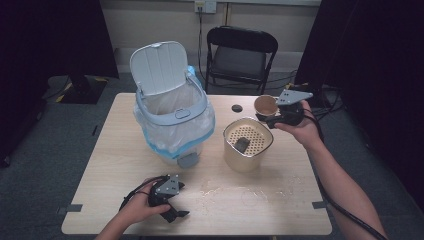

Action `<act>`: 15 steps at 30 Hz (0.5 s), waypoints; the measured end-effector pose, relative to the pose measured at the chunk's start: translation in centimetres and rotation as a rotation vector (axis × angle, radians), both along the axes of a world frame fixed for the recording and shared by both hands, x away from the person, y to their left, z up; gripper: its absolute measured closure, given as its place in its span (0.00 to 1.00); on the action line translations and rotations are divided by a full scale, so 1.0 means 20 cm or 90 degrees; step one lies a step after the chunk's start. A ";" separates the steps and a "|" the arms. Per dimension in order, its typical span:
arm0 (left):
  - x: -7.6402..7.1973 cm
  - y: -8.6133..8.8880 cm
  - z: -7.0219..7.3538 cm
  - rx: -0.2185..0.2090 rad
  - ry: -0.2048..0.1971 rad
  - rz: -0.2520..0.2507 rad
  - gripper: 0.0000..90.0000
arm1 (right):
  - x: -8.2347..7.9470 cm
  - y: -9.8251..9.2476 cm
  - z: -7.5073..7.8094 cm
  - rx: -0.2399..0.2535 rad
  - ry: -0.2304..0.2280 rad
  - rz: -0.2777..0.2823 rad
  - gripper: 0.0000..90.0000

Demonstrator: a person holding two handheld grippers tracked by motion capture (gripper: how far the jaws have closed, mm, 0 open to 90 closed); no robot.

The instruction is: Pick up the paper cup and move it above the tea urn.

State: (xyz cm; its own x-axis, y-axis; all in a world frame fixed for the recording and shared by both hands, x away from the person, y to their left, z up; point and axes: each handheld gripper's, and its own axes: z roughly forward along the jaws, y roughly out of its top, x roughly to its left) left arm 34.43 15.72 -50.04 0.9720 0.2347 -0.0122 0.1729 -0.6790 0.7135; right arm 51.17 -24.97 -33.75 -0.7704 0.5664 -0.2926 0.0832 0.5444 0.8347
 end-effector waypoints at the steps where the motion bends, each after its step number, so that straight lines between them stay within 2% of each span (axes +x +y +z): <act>1: 0.00 0.00 0.00 -0.001 0.002 -0.002 0.06 | 0.00 0.00 0.00 0.010 0.008 0.001 0.30; 8: 0.00 0.00 0.00 -0.001 0.000 0.000 0.05 | 0.02 0.03 0.01 0.050 0.038 -0.005 0.30; 13: 0.00 0.00 0.00 -0.003 -0.002 -0.001 0.05 | 0.03 0.04 0.02 0.050 0.045 -0.001 0.30; 15: 0.00 -0.01 -0.01 -0.014 -0.003 0.000 0.05 | 0.03 0.05 0.02 0.057 0.046 -0.001 0.30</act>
State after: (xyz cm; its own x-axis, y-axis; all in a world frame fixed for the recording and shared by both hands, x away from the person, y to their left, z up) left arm 34.36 15.60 -50.20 0.9721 0.2341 -0.0125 0.1690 -0.6628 0.7294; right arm 51.75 -24.02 -33.31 -0.7866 0.5896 -0.1836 0.1465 0.4670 0.8720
